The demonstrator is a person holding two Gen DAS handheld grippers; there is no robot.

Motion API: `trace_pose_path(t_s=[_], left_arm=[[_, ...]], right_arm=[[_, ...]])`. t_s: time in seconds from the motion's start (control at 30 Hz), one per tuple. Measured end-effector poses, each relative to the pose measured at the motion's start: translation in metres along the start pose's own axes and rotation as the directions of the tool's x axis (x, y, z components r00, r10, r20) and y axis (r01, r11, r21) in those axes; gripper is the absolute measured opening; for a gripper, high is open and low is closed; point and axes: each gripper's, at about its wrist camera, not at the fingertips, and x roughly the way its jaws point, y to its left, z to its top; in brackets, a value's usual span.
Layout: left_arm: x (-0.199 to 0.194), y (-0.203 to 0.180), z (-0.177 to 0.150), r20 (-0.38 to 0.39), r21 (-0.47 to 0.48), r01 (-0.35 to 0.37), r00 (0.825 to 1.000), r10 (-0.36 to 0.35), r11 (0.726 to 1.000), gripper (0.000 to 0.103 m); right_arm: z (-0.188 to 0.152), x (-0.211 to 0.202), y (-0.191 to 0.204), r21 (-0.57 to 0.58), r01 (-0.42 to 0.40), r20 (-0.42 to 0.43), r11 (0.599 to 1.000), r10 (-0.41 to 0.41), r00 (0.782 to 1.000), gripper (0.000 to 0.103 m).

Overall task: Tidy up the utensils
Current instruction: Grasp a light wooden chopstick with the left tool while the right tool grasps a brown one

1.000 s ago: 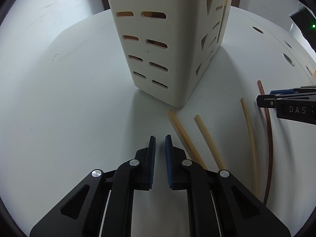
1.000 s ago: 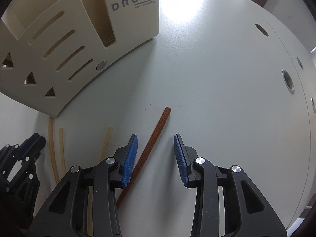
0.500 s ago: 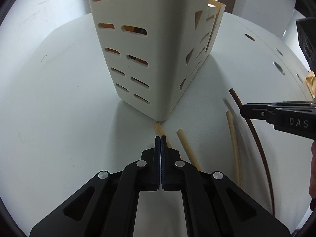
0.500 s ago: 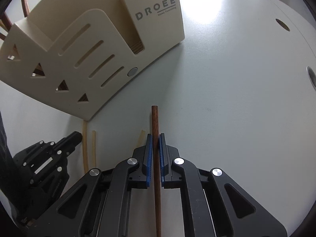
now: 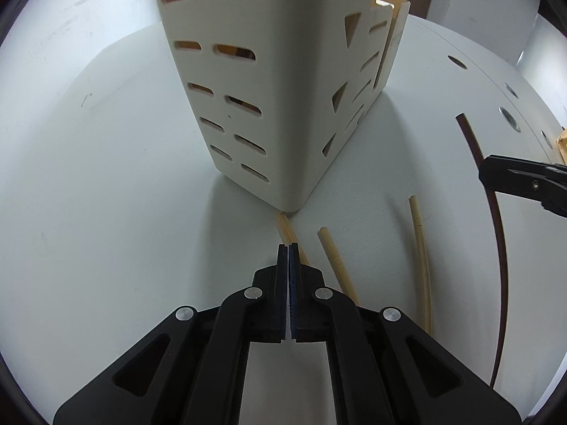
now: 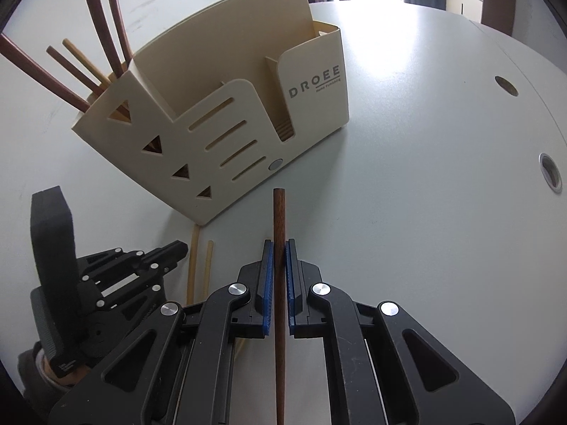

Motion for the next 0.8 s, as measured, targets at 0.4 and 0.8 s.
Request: trace_pose_path(t_s=[0.4,0.8], left_arm=[[-0.004,-0.007,0.015,0.066,-0.014,0.005,0.998,-0.004,1.0,0.015],[0.003,-0.016,0.017,0.049,0.057,0.007,0.999,-0.01,0.998,0.0]], right_arm=[[0.0,0.02,-0.009,0.026,-0.009,-0.057,1.0,0.01,0.998,0.007],[0.009,0.031,-0.023,0.046,-0.013,-0.066,0.999,0.016,0.998,0.007]])
